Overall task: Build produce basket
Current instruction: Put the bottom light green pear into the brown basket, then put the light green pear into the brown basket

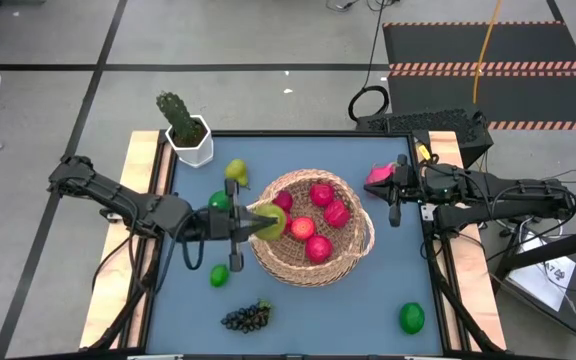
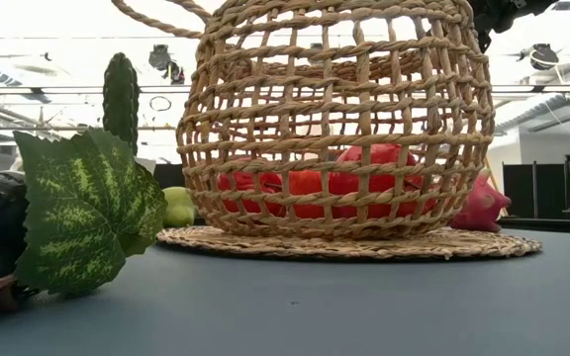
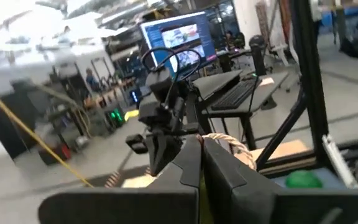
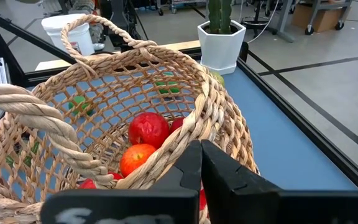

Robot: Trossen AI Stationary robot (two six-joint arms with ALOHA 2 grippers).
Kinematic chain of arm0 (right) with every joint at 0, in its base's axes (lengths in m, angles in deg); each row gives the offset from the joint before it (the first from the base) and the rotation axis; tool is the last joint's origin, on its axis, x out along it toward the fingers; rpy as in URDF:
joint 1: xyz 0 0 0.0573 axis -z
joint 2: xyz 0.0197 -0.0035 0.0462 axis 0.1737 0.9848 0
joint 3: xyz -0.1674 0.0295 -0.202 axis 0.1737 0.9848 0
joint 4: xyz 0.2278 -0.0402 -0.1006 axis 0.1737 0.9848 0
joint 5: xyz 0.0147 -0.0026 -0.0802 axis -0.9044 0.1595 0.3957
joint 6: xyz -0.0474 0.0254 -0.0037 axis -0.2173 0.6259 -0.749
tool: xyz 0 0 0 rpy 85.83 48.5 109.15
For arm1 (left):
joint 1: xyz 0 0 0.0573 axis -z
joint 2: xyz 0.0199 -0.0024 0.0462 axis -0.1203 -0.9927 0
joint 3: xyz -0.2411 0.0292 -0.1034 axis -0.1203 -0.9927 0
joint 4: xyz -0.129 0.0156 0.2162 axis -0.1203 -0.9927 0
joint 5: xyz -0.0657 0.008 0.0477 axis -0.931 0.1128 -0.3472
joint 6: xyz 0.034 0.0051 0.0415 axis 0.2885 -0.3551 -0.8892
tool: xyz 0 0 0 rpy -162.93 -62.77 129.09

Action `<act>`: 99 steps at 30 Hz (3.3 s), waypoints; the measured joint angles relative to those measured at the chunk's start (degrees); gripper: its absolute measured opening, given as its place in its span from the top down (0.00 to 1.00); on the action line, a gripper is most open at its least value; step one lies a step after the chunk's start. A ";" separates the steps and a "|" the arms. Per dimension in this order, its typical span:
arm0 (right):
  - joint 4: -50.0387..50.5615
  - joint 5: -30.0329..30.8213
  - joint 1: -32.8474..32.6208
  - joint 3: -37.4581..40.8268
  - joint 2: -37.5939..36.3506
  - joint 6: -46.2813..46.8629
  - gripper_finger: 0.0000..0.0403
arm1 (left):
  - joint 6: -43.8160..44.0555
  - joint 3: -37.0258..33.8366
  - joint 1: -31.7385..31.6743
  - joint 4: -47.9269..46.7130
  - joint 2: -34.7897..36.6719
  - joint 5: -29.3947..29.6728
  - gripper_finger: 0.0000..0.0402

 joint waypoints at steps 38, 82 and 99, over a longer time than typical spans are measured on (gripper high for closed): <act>-0.99 0.09 -1.70 0.00 -3.06 -5.02 1.00 | 14.40 0.02 -12.81 6.60 -8.04 -1.92 0.99; -7.26 7.51 -1.70 0.00 -4.39 -15.61 1.00 | 27.92 0.02 -12.26 -6.34 -23.63 -9.54 0.91; -7.23 7.48 -1.70 0.00 -4.39 -15.58 1.00 | 29.29 0.02 -12.24 -6.39 -23.63 -11.07 0.91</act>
